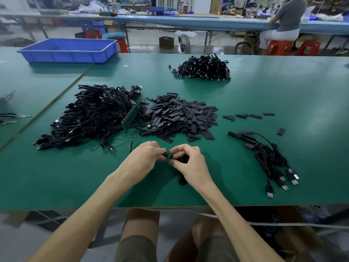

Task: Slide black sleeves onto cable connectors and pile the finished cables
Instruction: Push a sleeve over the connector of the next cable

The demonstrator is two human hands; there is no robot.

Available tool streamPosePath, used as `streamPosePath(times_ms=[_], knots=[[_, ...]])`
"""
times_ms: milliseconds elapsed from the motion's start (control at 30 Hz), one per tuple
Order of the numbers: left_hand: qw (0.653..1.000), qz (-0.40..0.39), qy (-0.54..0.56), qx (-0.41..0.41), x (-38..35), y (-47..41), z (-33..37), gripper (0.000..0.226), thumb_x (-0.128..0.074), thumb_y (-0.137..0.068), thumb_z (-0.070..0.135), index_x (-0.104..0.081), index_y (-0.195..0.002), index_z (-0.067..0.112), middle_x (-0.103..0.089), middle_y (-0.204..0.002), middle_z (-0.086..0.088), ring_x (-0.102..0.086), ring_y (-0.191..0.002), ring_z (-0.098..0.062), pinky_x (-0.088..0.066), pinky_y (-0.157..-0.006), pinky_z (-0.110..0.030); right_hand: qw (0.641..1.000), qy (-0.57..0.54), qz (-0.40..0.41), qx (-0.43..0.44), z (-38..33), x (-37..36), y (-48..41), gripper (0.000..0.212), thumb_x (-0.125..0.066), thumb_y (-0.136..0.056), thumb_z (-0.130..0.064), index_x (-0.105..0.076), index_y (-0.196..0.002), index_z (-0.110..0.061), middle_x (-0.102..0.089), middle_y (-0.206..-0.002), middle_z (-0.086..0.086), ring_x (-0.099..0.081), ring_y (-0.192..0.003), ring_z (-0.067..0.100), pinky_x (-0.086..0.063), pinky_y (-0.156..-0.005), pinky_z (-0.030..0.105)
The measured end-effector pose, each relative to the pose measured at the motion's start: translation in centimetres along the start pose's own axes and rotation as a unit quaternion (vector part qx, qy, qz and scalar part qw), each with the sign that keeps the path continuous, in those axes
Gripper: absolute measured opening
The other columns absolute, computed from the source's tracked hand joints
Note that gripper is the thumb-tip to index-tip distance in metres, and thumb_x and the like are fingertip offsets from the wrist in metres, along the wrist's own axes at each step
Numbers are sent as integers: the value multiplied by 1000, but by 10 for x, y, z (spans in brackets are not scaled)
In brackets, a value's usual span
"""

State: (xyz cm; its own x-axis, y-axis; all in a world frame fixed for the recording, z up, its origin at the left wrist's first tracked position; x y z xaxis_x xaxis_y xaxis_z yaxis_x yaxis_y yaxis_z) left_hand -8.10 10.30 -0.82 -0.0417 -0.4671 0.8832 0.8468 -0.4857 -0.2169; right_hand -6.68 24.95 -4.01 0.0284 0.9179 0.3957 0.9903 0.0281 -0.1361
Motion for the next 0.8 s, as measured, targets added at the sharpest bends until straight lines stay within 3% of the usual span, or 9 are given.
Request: streamPosePath(times_ms=[100, 267, 533, 800], knots=[[1000, -14, 12, -15, -4, 0, 1, 18, -58, -100, 4, -74, -107, 6, -62, -93, -3, -58, -94, -22, -50, -87, -41, 1000, -16, 9, -10, 3, 3, 1, 25, -83, -83, -9, -73, -97, -28, -73, -81, -7, -51, -102, 0, -34, -76, 5], [999, -36, 9, -36, -5, 0, 2, 13, -63, -99, 12, -74, -104, 7, -59, -91, -3, -54, -90, -20, -48, -85, -41, 1000, 2, 3, -5, 0, 2, 3, 19, -84, -81, -10, -78, -93, -23, -71, -92, 6, -56, -89, -13, -39, -76, 3], [998, -41, 23, -52, -8, 1, 5, 11, -67, -97, 12, -74, -102, 6, -58, -88, -2, -51, -84, -14, -44, -78, -30, 1000, -3, 4, 12, -6, 3, 3, 16, -87, -76, -8, -82, -84, -22, -66, -65, -30, -60, -67, -9, -44, -65, 7], [998, -40, 39, -43, -8, 1, 4, 10, -67, -96, 12, -74, -101, 8, -55, -87, 3, -50, -83, -12, -39, -77, -23, 1000, -26, 10, -2, -1, 3, 3, 28, -90, -72, -10, -71, -68, -30, -71, -66, -16, -64, -64, -3, -47, -62, 11]])
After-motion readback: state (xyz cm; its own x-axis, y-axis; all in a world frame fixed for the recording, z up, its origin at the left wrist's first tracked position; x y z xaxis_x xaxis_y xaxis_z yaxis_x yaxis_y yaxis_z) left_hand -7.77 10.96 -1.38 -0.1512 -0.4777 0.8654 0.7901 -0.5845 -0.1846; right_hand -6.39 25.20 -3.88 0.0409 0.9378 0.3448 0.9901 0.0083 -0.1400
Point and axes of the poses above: each hand's wrist, its own y-axis away from the middle knuckle, its own x-axis out of the back of the hand, z = x × y, the point moved 9 cm from there along -y, towards the middle knuckle
